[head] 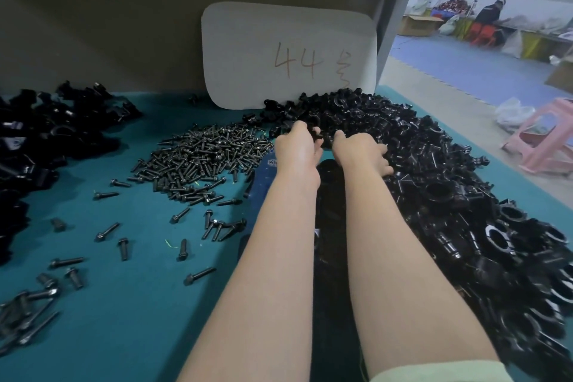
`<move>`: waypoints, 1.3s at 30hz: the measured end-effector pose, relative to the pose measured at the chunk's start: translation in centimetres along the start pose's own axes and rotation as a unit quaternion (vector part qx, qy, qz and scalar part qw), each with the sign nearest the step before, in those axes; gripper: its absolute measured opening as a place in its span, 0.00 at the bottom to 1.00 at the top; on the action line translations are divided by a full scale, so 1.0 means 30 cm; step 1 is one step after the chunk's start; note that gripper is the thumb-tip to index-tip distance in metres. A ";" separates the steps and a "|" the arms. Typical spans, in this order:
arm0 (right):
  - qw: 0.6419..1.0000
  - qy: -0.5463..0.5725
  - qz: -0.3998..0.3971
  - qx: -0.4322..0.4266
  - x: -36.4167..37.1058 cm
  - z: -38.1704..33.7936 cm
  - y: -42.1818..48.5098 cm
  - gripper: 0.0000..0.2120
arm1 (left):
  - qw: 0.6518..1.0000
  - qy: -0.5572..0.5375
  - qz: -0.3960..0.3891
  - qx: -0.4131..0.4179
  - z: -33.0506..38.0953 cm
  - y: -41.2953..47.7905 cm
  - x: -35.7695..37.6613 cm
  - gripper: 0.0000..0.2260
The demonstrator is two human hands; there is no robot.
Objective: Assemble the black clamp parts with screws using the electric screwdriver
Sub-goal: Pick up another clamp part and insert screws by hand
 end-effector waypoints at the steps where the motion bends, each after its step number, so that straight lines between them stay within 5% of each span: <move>1: 1.000 0.018 0.004 0.001 -0.008 0.000 -0.003 0.31 | 1.000 0.007 0.003 0.005 -0.003 0.004 0.000 0.08; 7: 0.994 0.100 0.043 -0.031 -0.098 -0.039 -0.083 0.28 | 0.999 -0.037 -0.017 -0.004 0.009 -0.009 0.009 0.17; 11: 0.958 0.269 0.006 -0.098 -0.168 -0.075 -0.193 0.17 | 0.995 -0.092 -0.026 0.017 0.075 -0.052 -0.031 0.11; 16: 0.875 0.442 -0.133 -0.148 -0.134 -0.093 -0.416 0.12 | 0.980 -0.191 -0.053 0.017 0.165 -0.133 -0.155 0.22; 22: 0.773 0.518 -0.353 -0.099 0.063 -0.100 -0.656 0.07 | 0.978 -0.192 -0.014 0.078 0.260 -0.208 -0.412 0.23; 24: 0.744 0.519 -0.411 -0.090 0.117 -0.107 -0.717 0.05 | 0.975 -0.199 0.002 0.101 0.281 -0.222 -0.486 0.16; 27: 0.754 0.479 -0.433 -0.121 0.173 -0.114 -0.773 0.01 | 0.971 -0.212 0.004 0.110 0.284 -0.239 -0.551 0.07; 32: 0.750 0.461 -0.440 -0.178 0.204 -0.135 -0.800 0.13 | 0.962 -0.259 0.013 0.081 0.230 -0.218 -0.604 0.07; 37: 0.785 0.449 -0.403 -0.143 0.226 -0.127 -0.768 0.17 | 0.981 -0.142 0.050 0.120 0.233 -0.202 -0.621 0.24; 39: 0.787 0.458 -0.393 -0.128 0.225 -0.117 -0.755 0.14 | 0.982 -0.082 0.073 0.156 0.249 -0.197 -0.636 0.13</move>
Point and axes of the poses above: each hand's wrist, its own y-axis towards the middle knuckle, its own x-axis out of the palm, z = x × y, the point moved 8 cm from there along y, towards the middle knuckle, and after that the axes turned 9 degrees about x, right-handed, at the moved point
